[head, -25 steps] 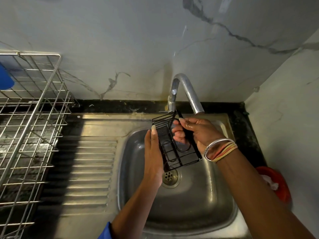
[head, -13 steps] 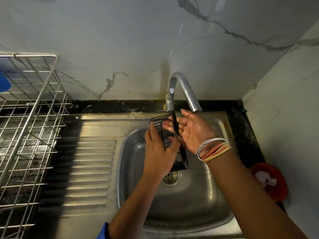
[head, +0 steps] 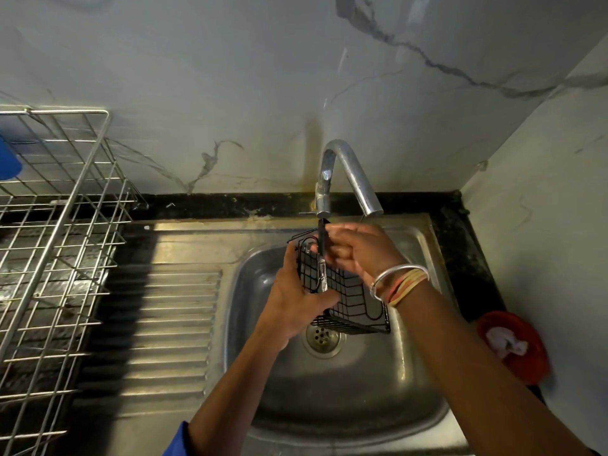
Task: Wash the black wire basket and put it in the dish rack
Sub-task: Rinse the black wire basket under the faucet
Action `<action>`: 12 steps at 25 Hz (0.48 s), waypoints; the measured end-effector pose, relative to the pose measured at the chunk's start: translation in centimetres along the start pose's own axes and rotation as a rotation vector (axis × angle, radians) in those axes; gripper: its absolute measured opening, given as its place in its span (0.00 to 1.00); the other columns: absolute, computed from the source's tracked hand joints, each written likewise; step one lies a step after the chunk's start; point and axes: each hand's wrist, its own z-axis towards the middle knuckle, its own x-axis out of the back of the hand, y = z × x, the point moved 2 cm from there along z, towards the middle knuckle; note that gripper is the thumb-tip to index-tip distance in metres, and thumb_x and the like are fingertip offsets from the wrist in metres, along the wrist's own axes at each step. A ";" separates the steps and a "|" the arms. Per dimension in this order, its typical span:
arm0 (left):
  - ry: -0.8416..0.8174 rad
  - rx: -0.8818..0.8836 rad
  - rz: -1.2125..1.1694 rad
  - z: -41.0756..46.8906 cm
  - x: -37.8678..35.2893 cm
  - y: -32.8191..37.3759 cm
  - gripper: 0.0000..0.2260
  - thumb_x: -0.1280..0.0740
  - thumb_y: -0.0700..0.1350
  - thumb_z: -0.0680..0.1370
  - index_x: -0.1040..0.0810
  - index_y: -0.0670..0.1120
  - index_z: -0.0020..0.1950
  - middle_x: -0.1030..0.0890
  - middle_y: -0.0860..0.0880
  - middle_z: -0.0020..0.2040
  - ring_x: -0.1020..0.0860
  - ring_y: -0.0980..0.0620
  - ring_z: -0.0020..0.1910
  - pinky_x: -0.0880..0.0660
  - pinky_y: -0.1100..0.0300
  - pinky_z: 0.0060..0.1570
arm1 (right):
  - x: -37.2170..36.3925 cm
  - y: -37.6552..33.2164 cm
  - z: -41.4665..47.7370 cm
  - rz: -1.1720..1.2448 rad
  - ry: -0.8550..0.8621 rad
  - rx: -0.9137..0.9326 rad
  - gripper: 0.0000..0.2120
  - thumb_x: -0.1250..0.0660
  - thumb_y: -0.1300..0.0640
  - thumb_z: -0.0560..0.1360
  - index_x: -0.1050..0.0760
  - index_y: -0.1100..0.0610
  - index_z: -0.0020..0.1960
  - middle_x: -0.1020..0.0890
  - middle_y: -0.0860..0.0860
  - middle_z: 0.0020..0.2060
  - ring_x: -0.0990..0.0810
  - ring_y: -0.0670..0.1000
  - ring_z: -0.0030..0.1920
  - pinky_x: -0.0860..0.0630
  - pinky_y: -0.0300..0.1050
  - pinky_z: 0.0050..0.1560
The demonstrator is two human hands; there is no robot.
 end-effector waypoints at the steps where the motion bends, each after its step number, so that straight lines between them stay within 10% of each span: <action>1: 0.013 -0.014 -0.044 -0.2 0.1 0.0 0.29 0.26 0.44 0.72 0.32 0.61 0.69 0.18 0.58 0.52 0.19 0.60 0.53 0.21 0.63 0.45 | 1.2 -0.3 0.7 -0.307 0.121 0.143 0.11 0.35 0.61 0.78 0.23 0.61 0.59 0.17 0.59 0.52 0.16 0.54 0.49 0.20 0.40 0.46; 3: 0.038 0.024 -0.137 -0.6 0.4 0.0 0.22 0.30 0.48 0.73 0.26 0.62 0.66 0.17 0.59 0.48 0.19 0.58 0.48 0.25 0.60 0.47 | 3.3 -0.7 1.9 -0.778 0.277 0.329 0.15 0.28 0.60 0.73 0.21 0.55 0.59 0.17 0.52 0.50 0.18 0.49 0.47 0.22 0.36 0.45; 7: -0.045 0.159 -0.239 -0.8 0.9 -0.3 0.18 0.34 0.55 0.70 0.20 0.66 0.59 0.17 0.51 0.56 0.18 0.44 0.57 0.21 0.48 0.55 | 3.5 0.2 4.1 -1.218 -0.037 0.369 0.15 0.27 0.59 0.72 0.20 0.54 0.59 0.17 0.52 0.51 0.19 0.50 0.51 0.24 0.44 0.56; 12: -0.127 0.207 -0.208 -1.0 0.6 -0.2 0.20 0.34 0.58 0.66 0.19 0.67 0.58 0.20 0.52 0.62 0.22 0.40 0.63 0.27 0.38 0.66 | 1.6 -0.9 4.9 -1.067 -0.229 0.383 0.10 0.33 0.58 0.77 0.19 0.52 0.57 0.16 0.46 0.48 0.17 0.42 0.42 0.21 0.35 0.45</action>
